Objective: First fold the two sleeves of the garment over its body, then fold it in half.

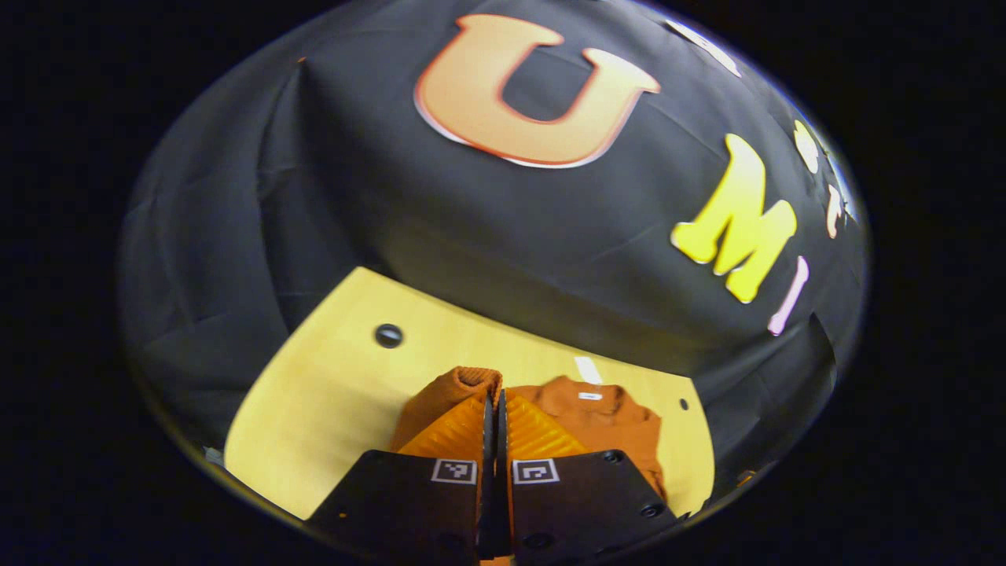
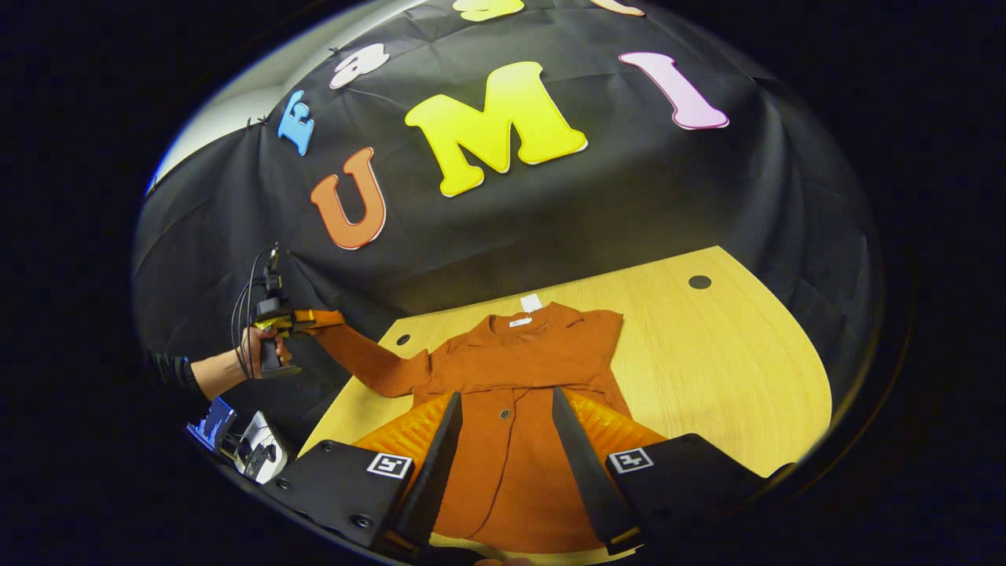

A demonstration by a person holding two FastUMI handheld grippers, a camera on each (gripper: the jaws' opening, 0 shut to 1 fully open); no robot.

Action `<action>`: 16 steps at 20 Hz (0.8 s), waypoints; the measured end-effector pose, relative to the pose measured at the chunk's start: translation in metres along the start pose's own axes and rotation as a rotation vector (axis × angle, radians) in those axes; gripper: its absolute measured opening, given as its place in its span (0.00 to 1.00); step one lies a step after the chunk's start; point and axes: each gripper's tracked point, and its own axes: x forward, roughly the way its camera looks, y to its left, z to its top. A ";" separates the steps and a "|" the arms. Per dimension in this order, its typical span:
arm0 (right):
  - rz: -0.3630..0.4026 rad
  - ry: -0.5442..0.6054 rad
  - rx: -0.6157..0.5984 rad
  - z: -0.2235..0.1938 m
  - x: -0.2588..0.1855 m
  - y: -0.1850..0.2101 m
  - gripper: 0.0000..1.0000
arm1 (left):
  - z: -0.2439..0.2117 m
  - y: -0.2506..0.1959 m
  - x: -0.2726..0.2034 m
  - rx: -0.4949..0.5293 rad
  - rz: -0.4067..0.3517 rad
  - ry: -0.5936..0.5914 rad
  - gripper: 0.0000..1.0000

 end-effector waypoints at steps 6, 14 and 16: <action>-0.015 -0.063 0.028 0.008 -0.026 -0.060 0.76 | -0.043 -0.158 0.037 0.143 -0.137 0.102 0.03; -0.166 -0.113 0.149 0.003 -0.076 -0.160 0.76 | -0.156 -0.249 0.124 0.257 -0.166 0.313 0.03; -0.207 -0.109 0.160 -0.002 -0.091 -0.177 0.76 | -0.187 -0.254 0.148 0.257 -0.137 0.368 0.03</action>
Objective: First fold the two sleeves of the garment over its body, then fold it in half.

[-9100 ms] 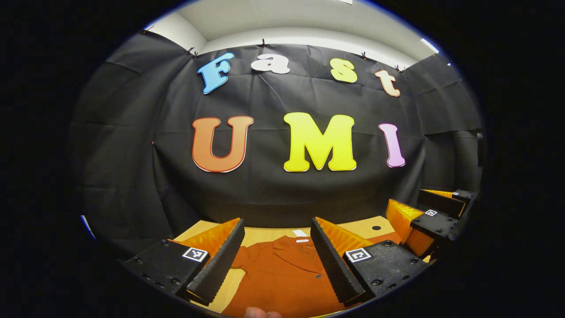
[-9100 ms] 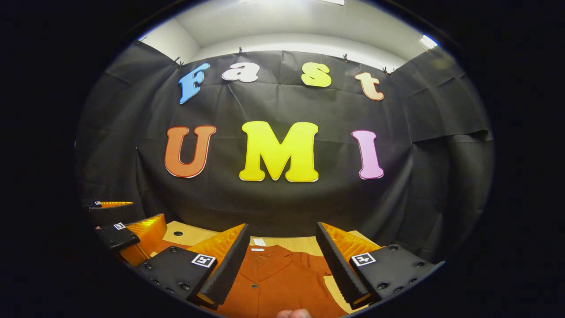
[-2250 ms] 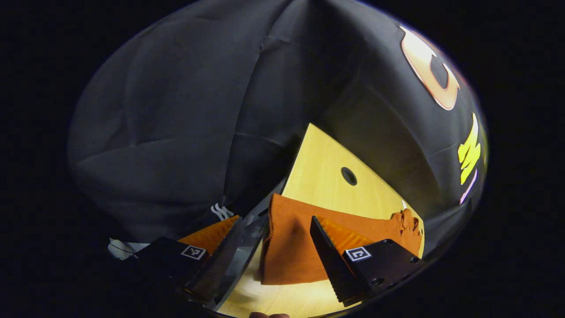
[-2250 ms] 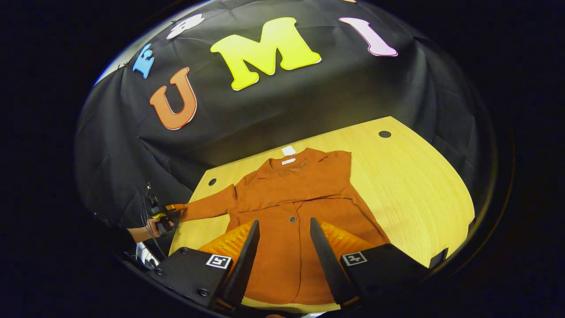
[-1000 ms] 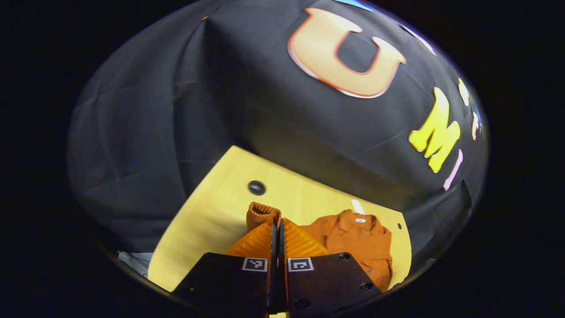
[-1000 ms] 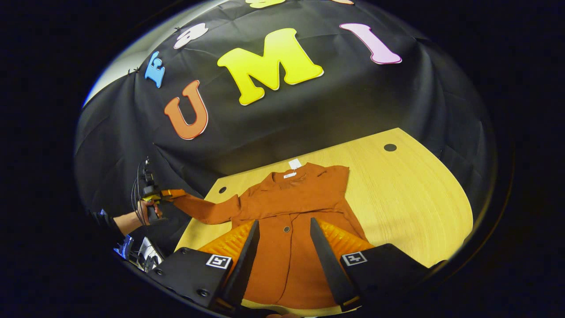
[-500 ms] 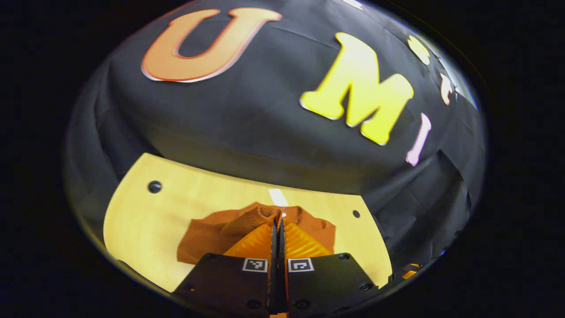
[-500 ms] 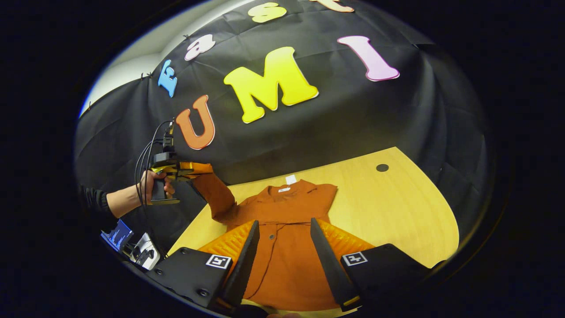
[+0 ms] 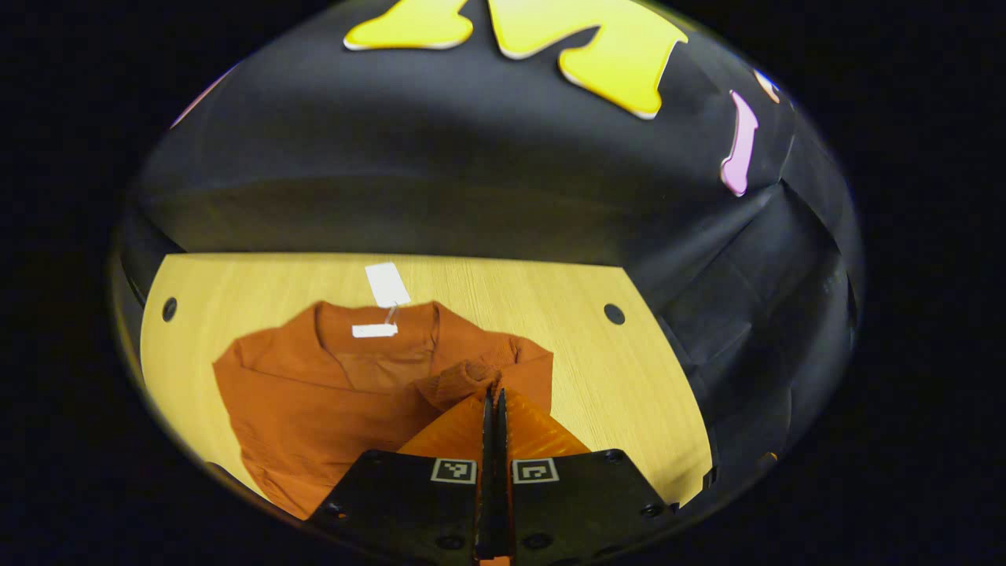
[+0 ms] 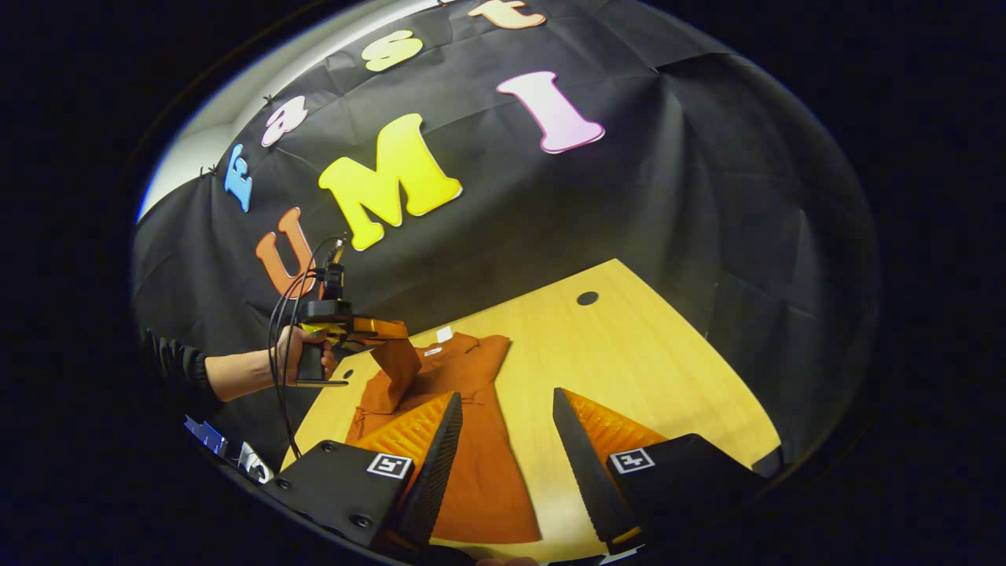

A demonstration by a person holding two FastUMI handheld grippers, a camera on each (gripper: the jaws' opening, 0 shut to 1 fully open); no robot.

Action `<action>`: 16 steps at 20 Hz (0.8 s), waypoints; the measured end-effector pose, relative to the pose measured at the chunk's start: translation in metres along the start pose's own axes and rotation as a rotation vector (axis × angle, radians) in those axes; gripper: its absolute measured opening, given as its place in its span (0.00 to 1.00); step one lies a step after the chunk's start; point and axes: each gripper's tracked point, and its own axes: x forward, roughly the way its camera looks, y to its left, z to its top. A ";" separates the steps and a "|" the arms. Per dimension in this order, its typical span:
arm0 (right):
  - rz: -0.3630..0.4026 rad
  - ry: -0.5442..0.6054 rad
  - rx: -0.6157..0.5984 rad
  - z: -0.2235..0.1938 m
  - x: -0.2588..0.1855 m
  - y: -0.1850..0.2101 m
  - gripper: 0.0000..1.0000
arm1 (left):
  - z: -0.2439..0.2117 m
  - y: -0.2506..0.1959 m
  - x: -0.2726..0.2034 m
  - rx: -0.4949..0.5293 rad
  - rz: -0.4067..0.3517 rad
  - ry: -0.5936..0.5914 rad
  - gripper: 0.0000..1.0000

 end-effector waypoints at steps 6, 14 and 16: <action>-0.085 0.018 -0.012 -0.008 -0.031 -0.047 0.76 | -0.033 -0.005 0.077 0.000 0.146 0.040 0.03; -0.059 0.042 -0.035 -0.004 -0.031 -0.056 0.76 | -0.049 -0.039 0.083 -0.161 0.124 -0.030 0.34; -0.032 0.035 -0.043 0.000 -0.027 -0.045 0.76 | -0.047 -0.052 0.061 -0.121 0.124 -0.059 0.78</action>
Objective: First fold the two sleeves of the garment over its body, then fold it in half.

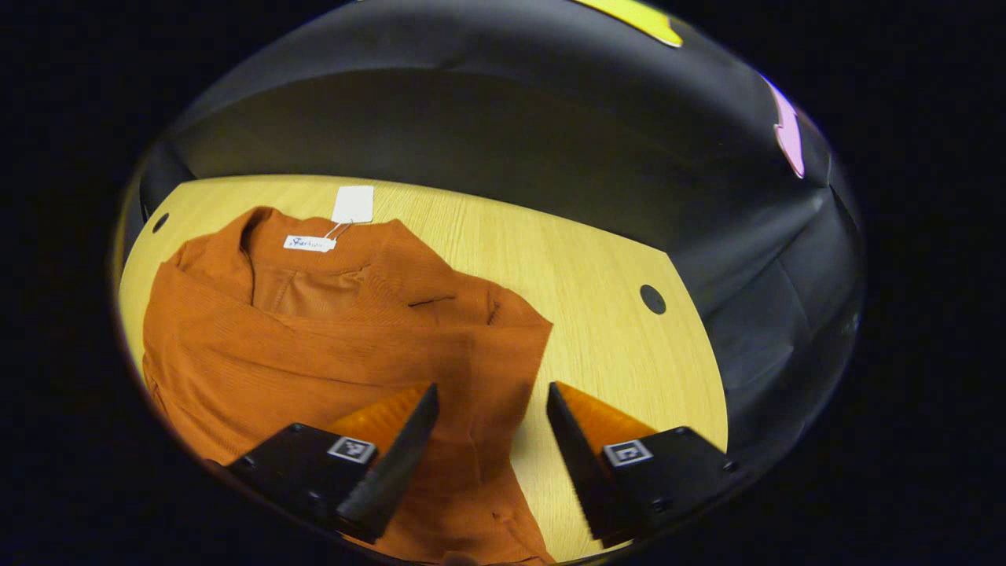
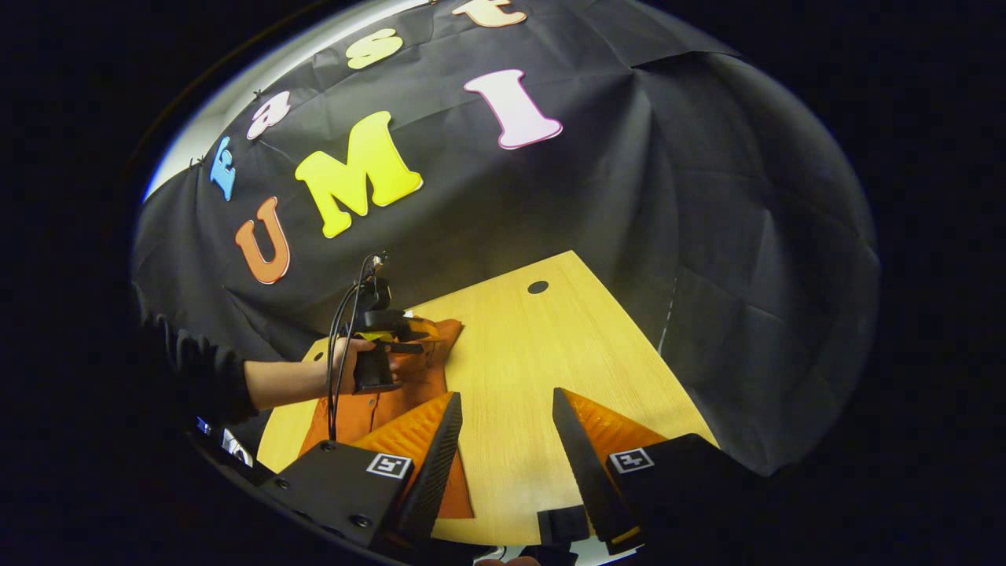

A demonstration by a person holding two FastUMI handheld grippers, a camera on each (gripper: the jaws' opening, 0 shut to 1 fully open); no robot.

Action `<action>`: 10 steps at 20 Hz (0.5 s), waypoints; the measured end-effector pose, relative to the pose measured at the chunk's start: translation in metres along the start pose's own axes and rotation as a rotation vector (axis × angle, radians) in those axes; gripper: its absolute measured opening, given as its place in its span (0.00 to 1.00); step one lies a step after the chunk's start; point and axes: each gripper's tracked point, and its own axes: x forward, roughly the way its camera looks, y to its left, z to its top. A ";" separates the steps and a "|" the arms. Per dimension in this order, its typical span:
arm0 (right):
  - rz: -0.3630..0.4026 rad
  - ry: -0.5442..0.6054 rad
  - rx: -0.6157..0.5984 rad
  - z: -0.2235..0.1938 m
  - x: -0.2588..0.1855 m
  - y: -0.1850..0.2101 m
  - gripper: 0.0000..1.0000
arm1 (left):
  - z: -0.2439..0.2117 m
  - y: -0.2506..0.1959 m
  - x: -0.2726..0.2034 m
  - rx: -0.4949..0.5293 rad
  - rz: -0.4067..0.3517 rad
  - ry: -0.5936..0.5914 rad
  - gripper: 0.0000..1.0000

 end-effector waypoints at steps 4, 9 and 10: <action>0.059 -0.020 -0.062 0.006 0.020 0.040 0.76 | 0.026 -0.011 -0.082 0.038 -0.038 -0.169 0.99; 0.146 -0.092 -0.175 0.029 0.044 0.129 0.82 | 0.071 0.032 -0.234 0.123 0.043 -0.475 0.99; 0.162 -0.116 -0.205 0.036 0.044 0.149 0.87 | 0.077 0.046 -0.266 0.134 0.074 -0.534 0.99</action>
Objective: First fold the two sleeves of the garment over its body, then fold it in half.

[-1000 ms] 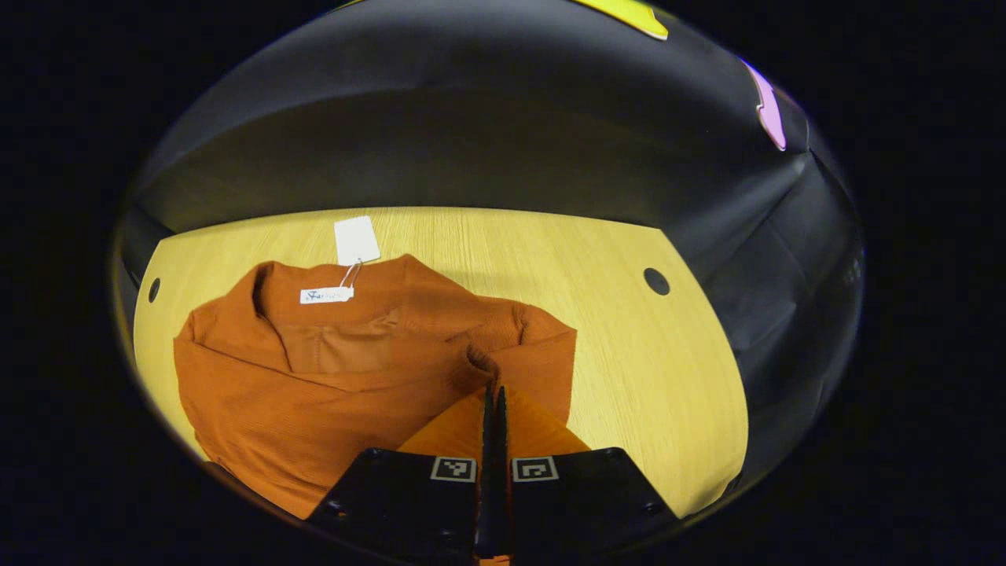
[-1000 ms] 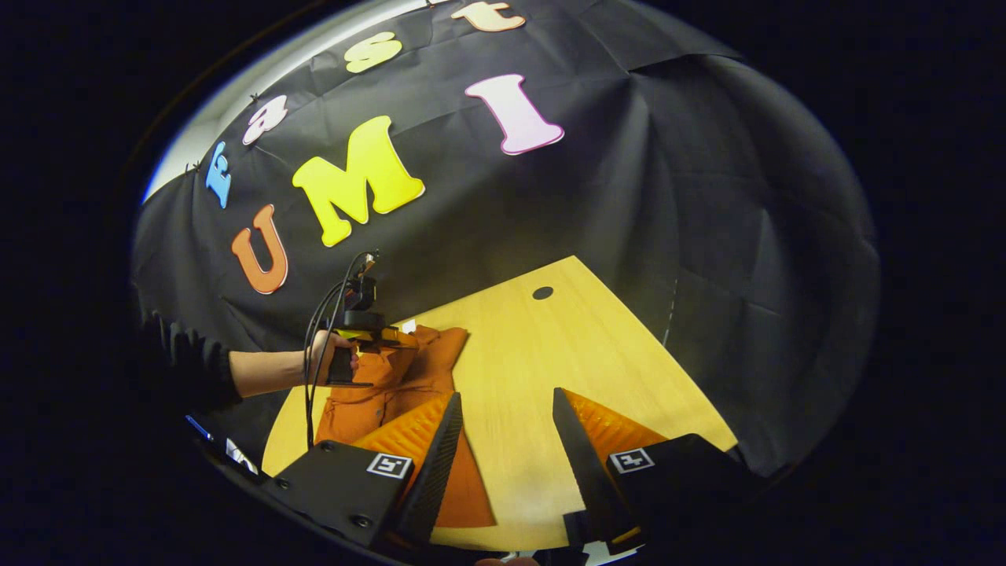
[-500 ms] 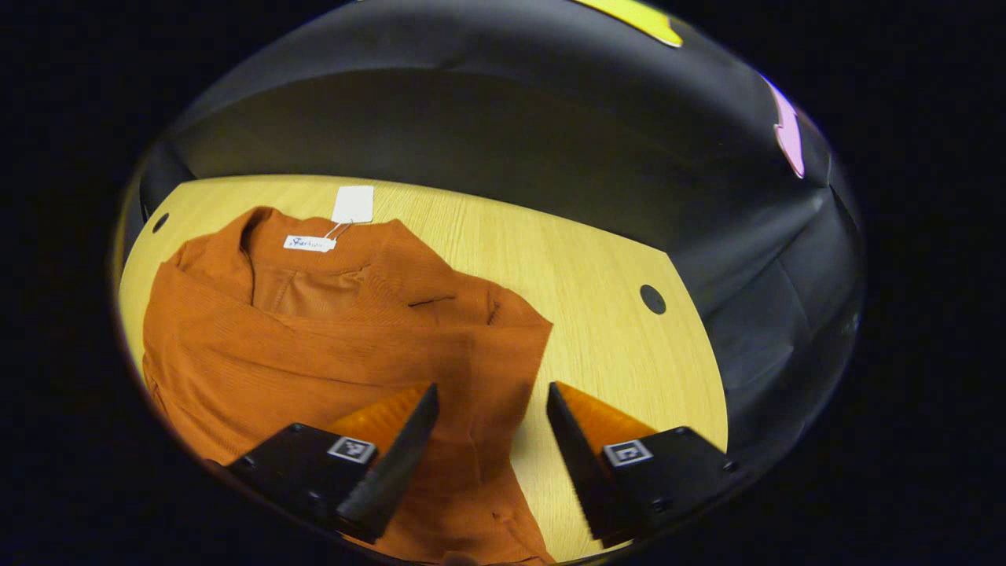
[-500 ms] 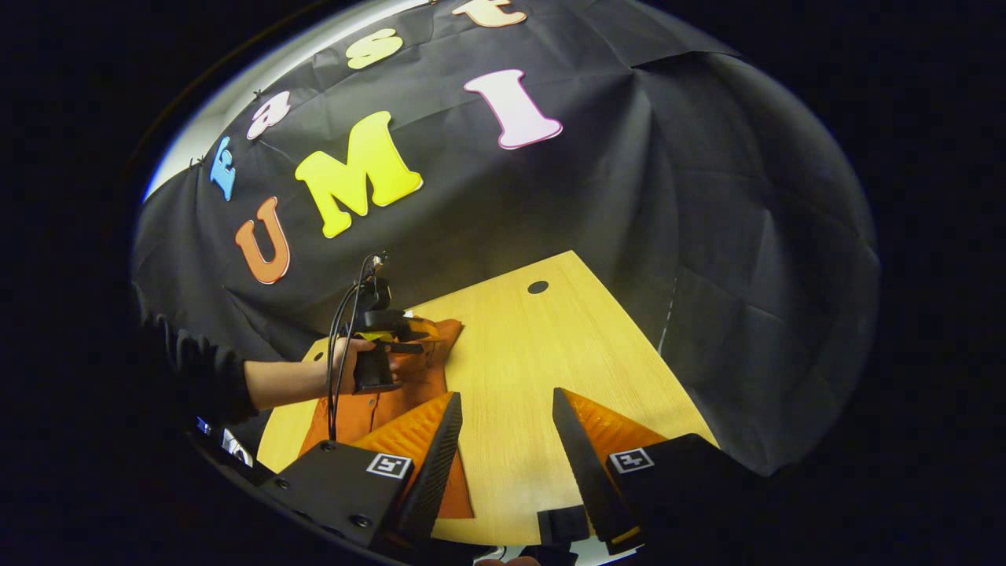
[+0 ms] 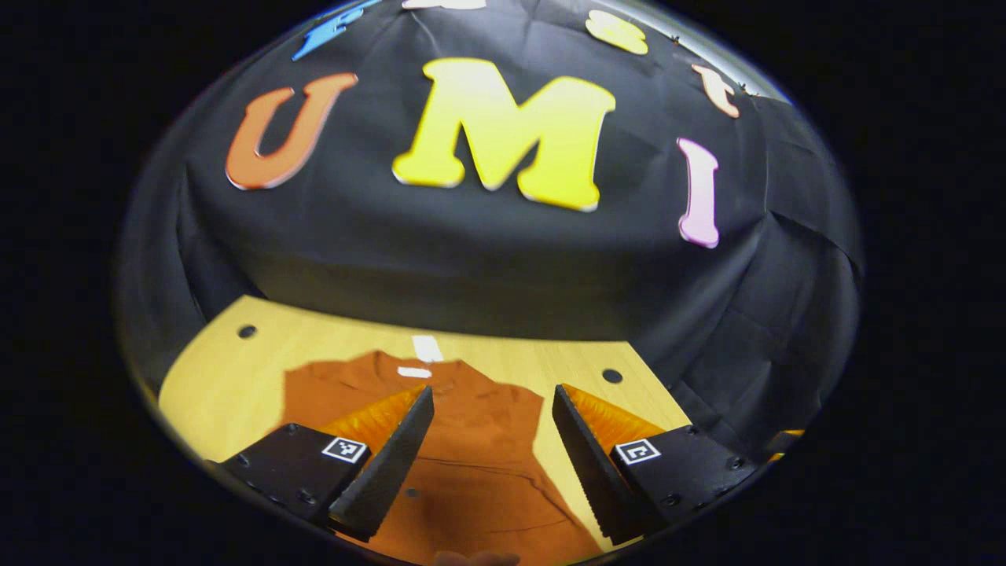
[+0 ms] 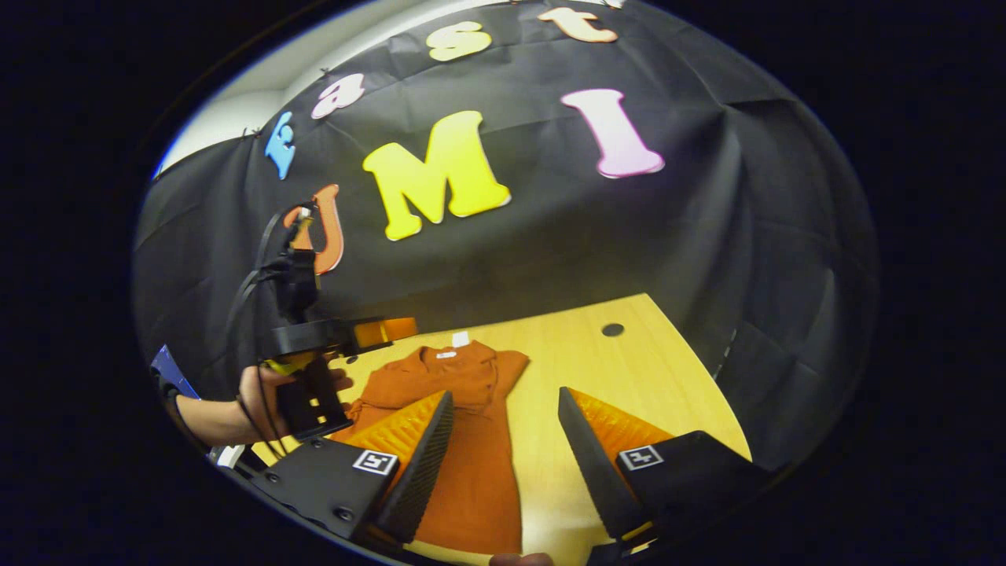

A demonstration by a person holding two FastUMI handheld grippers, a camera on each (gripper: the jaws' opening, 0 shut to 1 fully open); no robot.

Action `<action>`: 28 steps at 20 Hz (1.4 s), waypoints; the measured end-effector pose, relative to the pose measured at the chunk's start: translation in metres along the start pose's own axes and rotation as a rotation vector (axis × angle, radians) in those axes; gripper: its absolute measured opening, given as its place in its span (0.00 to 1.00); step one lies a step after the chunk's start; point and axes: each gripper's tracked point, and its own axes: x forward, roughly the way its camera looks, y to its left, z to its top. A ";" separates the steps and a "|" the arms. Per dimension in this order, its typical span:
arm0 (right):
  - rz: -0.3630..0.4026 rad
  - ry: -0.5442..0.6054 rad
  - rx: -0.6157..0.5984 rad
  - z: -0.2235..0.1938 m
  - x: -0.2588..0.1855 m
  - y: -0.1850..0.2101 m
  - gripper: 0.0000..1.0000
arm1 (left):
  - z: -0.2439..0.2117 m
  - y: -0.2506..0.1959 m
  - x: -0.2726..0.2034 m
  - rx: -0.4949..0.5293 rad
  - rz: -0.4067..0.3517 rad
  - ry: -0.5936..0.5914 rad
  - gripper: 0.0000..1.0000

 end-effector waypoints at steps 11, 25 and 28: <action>0.046 -0.269 -0.223 0.059 0.009 0.170 0.96 | 0.081 0.108 -0.133 0.080 0.142 -0.409 0.98; -0.050 -0.061 -0.183 -0.016 -0.005 0.113 0.95 | -0.035 0.189 -0.124 0.016 0.073 -0.119 0.98; -0.052 0.049 -0.177 -0.053 -0.011 0.073 0.95 | -0.097 0.221 -0.130 -0.041 0.049 0.045 0.98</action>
